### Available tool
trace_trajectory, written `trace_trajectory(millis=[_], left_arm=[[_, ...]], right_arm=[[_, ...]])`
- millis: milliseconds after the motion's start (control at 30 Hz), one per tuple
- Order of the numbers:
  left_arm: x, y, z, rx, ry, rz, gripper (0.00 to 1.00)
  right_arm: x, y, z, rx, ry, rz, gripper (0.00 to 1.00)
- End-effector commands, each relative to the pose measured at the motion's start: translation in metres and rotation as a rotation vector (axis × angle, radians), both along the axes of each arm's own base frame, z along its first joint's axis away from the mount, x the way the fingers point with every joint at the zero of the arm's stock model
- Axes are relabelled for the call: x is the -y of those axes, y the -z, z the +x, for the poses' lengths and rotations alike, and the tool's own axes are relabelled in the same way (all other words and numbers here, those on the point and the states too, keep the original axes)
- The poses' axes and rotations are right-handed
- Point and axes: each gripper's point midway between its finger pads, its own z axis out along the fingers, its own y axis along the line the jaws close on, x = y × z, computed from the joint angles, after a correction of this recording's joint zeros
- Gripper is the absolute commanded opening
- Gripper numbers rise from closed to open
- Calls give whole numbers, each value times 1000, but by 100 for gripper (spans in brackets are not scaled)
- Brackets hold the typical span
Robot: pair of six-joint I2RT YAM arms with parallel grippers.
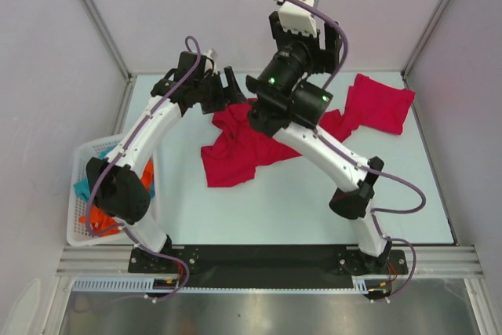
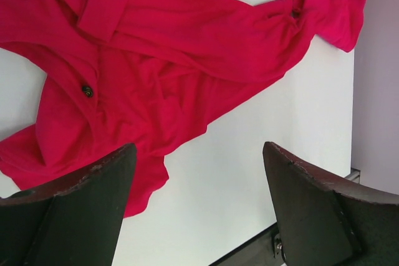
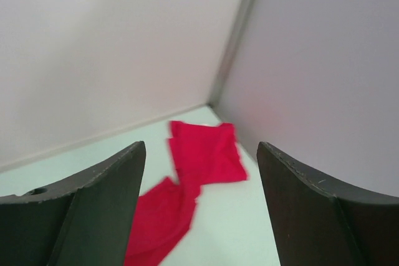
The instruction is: Fold and stack the t-shirts
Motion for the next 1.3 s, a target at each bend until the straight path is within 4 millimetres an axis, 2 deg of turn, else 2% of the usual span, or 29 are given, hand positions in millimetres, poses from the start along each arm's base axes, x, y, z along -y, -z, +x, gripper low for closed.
trace_trajectory(millis=[0,33,67,100,133,167,367,467,533,567,600,667,700,733,767,800,833,867,900,933,1000,1033,1067,1133,1200,1267], left_arm=[[0,-11,7,41,-14,-25,88],[0,-11,7,41,-14,-25,88],[0,-11,7,40,-15,-24,88],[-1,-12,7,43,-16,-24,88],[-2,-16,7,55,-22,-23,88],[-3,-18,7,60,-24,-23,88],[-12,-44,7,125,-59,-6,88],[-15,-53,5,144,-64,1,88],[-16,-57,4,155,-65,3,88],[-17,-58,3,158,-66,7,88],[-18,-60,2,163,-66,8,88],[-20,-60,1,164,-72,13,88],[-20,-62,1,168,-72,14,88],[-21,-63,0,173,-72,15,88],[-21,-64,0,175,-73,18,88],[-22,-65,-1,176,-75,17,88],[-22,-65,-1,176,-75,17,88],[-23,-65,-1,178,-78,20,88],[-24,-65,-2,178,-83,22,88],[-24,-66,-1,183,-83,25,88],[-26,-66,-3,185,-88,32,88],[-27,-66,-3,186,-89,32,88],[-27,-65,-3,185,-88,36,88],[-28,-66,-3,188,-91,39,88],[-28,-64,-3,184,-92,42,88],[-28,-64,-3,184,-92,42,88]], right_arm=[[2,-12,-70,11,-224,517,75],[11,-21,-80,38,-245,578,71],[4,-25,-93,38,-299,616,69],[7,-30,-102,49,-324,657,67],[18,-39,-114,64,-359,714,63],[11,-42,-124,63,-409,760,63],[23,-54,-152,57,-525,885,56],[22,-62,-171,28,-634,955,53],[15,-64,-189,-27,-744,954,52],[28,-66,-192,-40,-780,977,52],[16,-60,-202,-76,-826,935,53],[8,-54,-225,-152,-965,929,56],[29,-54,-223,-181,-1020,990,58],[6,-39,-254,-268,-1162,955,59],[6,-33,-264,-311,-1223,984,60],[31,-30,-249,-372,-1245,1174,61],[11,-4,-284,-466,-1380,1114,61],[15,7,-285,-519,-1411,1162,60],[23,21,-276,-562,-1452,1153,58],[13,37,-301,-640,-1480,1215,58],[12,53,-311,-710,-1532,1234,64],[9,62,-325,-731,-1553,1228,67],[8,63,-340,-788,-1606,1223,71],[7,65,-367,-831,-1667,1192,88],[10,61,-395,-909,-1719,1199,100],[14,64,-423,-971,-1724,1240,100]])
